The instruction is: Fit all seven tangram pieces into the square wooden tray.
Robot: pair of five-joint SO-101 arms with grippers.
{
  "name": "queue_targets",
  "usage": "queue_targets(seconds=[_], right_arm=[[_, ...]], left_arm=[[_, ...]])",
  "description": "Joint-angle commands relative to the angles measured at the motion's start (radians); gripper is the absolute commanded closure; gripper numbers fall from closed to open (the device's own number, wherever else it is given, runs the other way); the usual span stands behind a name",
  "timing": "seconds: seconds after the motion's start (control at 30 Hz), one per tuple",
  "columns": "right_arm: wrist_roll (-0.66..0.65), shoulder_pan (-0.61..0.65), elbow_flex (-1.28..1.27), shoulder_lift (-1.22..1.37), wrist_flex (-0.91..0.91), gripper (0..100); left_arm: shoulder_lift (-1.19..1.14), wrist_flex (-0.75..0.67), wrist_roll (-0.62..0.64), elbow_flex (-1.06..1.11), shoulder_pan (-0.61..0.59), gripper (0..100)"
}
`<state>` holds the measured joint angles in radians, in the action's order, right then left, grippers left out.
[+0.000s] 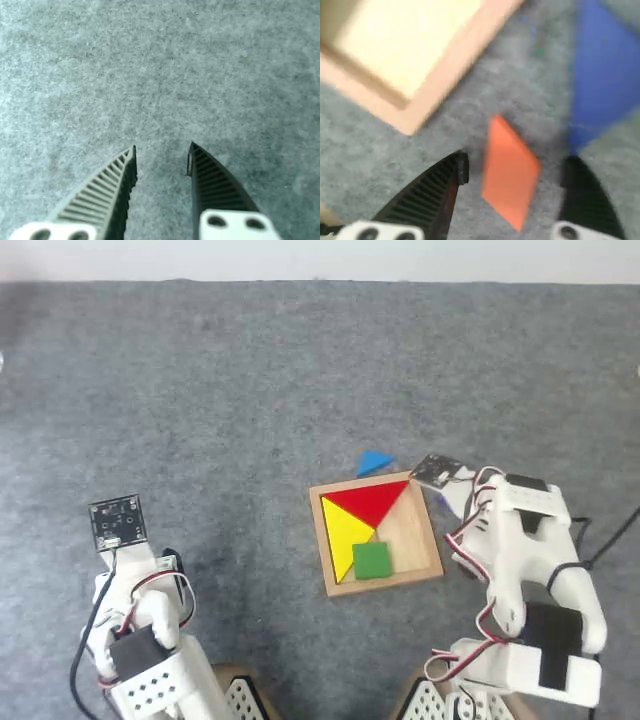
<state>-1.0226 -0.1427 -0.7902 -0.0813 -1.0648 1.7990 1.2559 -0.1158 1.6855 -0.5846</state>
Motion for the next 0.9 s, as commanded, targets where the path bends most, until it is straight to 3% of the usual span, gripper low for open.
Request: queue_targets(seconds=[0.0, 0.3, 0.57, 0.87], right_arm=[[0.072, -0.058, 0.023, 0.012, 0.016, 97.8], [0.423, -0.315, 0.256, 0.022, -0.015, 96.2], [0.638, -0.533, 0.400, 0.022, -0.097, 96.2], [0.735, -0.653, 0.351, 0.022, 0.010, 96.1]], left_arm=[[0.018, 0.005, 0.008, -0.004, -0.006, 83], [0.018, 0.005, 0.008, -0.004, -0.006, 83], [0.018, 0.005, 0.008, -0.004, -0.006, 83], [0.018, 0.005, 0.008, -0.004, -0.006, 83]])
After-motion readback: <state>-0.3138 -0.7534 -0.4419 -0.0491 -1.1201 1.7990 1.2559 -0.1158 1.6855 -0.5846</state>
